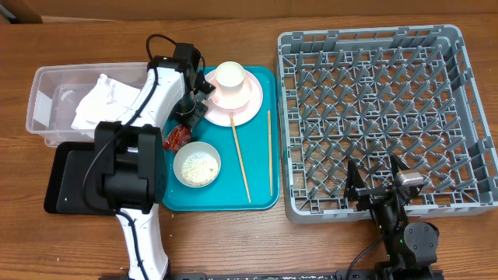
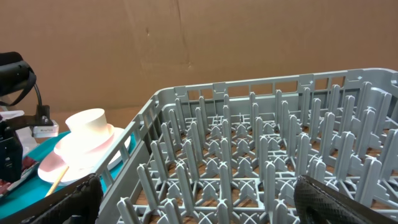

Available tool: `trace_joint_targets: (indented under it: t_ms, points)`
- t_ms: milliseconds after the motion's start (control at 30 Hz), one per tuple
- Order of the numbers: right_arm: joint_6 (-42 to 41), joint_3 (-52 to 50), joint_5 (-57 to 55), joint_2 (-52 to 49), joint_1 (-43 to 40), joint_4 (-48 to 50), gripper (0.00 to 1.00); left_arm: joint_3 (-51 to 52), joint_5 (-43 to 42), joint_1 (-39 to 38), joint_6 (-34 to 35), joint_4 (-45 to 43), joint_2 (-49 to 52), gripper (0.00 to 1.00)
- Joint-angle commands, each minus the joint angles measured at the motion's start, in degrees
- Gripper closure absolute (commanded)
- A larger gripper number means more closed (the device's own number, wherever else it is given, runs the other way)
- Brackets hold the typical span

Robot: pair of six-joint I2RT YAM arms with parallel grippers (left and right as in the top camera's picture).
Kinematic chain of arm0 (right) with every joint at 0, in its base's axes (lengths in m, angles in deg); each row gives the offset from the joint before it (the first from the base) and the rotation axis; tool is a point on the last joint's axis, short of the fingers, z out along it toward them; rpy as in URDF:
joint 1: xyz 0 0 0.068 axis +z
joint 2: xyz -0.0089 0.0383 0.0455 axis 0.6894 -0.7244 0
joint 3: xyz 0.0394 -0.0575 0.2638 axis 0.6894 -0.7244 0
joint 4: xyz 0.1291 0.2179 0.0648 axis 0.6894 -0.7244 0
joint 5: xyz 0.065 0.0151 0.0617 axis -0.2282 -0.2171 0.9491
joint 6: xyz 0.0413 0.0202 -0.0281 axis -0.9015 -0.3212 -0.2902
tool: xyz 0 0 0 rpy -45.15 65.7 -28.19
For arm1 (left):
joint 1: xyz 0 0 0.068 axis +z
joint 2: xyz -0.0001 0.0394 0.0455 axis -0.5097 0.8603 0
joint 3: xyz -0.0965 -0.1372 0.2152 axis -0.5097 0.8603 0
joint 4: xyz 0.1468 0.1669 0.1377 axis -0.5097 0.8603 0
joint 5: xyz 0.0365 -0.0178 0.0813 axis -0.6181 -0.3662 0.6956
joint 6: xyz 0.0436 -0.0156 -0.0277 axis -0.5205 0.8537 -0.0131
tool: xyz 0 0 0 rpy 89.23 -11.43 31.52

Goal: Sort waste into correct bins and load items into the dishwasher
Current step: 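Move the left gripper to the red wrapper and grasp it, then carry the red wrapper with the left gripper into the clear bin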

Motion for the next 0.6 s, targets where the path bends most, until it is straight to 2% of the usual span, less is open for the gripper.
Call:
trace_joint_targets:
  t_ms: [0, 33, 67, 300, 567]
  points:
    - [0.2, -0.6, 0.1, 0.6, -0.1, 0.4, 0.0, 0.6, -0.4, 0.0, 2.3, 0.0, 0.6, 0.82]
    - [0.2, -0.6, 0.1, 0.6, -0.1, 0.4, 0.0, 0.6, -0.4, 0.0, 2.3, 0.1, 0.6, 0.92]
    - [0.2, -0.6, 0.1, 0.6, -0.1, 0.4, 0.0, 0.6, -0.4, 0.0, 2.3, 0.3, 0.6, 0.96]
    - [0.2, -0.6, 0.1, 0.6, -0.1, 0.4, 0.0, -1.6, -1.5, 0.2, 4.3, 2.1, 0.4, 0.96]
    - [0.2, -0.6, 0.1, 0.6, -0.1, 0.4, 0.0, -14.3, -1.6, 0.3, 8.4, 10.6, -3.4, 0.96]
